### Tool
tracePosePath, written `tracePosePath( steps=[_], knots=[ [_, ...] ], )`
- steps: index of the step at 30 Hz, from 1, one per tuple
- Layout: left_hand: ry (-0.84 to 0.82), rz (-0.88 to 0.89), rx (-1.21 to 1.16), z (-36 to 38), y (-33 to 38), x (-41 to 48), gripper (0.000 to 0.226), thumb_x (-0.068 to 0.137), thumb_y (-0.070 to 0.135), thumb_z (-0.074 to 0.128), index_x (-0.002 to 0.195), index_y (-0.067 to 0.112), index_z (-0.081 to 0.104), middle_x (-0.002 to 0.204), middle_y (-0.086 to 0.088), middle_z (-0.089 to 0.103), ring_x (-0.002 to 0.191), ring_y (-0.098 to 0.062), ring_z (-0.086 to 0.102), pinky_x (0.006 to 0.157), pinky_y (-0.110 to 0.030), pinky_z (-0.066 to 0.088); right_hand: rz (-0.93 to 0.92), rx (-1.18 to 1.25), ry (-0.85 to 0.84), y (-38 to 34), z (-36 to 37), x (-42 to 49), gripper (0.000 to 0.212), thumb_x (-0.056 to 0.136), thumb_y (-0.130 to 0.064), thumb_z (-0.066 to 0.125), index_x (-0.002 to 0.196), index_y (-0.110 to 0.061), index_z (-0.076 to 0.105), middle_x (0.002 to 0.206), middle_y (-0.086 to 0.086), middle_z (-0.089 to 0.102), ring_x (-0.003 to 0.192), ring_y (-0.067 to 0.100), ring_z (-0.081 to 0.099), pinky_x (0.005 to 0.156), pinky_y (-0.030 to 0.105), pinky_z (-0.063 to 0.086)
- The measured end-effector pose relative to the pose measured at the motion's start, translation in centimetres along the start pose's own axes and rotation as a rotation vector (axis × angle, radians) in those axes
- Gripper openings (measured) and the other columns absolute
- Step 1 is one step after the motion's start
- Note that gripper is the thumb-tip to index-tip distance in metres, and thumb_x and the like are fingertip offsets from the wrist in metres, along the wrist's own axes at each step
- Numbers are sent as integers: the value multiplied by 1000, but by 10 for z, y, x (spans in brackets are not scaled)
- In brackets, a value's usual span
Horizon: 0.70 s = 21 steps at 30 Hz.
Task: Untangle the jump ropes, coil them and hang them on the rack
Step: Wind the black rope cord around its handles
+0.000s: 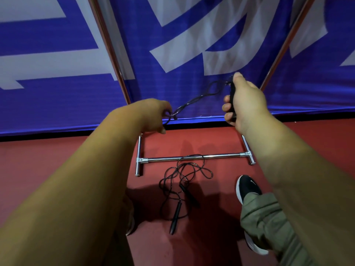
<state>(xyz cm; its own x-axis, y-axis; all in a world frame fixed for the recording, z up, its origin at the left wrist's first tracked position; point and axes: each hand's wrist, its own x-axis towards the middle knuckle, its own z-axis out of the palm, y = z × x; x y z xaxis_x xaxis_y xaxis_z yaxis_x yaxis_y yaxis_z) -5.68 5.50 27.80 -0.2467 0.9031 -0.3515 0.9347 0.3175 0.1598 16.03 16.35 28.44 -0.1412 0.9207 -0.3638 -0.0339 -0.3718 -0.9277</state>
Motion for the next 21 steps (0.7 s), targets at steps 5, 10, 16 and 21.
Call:
tracePosePath(
  steps=[5, 10, 16, 21],
  knots=[
    [-132, -14, -218, -4, -2, -6, 113, 66, 56, 95, 158, 32, 33, 153, 7, 51, 136, -23, 52, 113, -44, 44, 5, -39, 36, 5, 3, 0, 25, 103, -54, 55, 102, -31, 66, 79, 2, 57, 49, 13, 47, 46, 21, 34],
    [-142, 98, -637, -12, 13, -14, 91, 86, 55, 80, 162, 35, 35, 163, 17, 42, 149, -5, 39, 126, -39, 29, -101, -185, -82, 11, 13, -7, 26, 103, -54, 57, 102, -31, 68, 76, 3, 58, 50, 16, 49, 44, 22, 36],
    [-131, 167, -740, -3, 23, -6, 37, 107, 27, 62, 143, 21, 62, 130, 12, 73, 127, -3, 63, 118, -31, 42, -130, -258, -212, 10, 17, -16, 30, 102, -58, 59, 99, -30, 70, 76, 2, 62, 53, 16, 50, 46, 26, 36],
    [-300, 244, -1039, -4, 28, -12, 27, 106, 10, 59, 131, 9, 68, 115, -10, 79, 108, -20, 75, 97, -26, 57, -166, -291, -203, 7, 11, -16, 30, 99, -59, 61, 98, -32, 72, 76, 1, 64, 52, 16, 52, 47, 25, 39]
  ],
)
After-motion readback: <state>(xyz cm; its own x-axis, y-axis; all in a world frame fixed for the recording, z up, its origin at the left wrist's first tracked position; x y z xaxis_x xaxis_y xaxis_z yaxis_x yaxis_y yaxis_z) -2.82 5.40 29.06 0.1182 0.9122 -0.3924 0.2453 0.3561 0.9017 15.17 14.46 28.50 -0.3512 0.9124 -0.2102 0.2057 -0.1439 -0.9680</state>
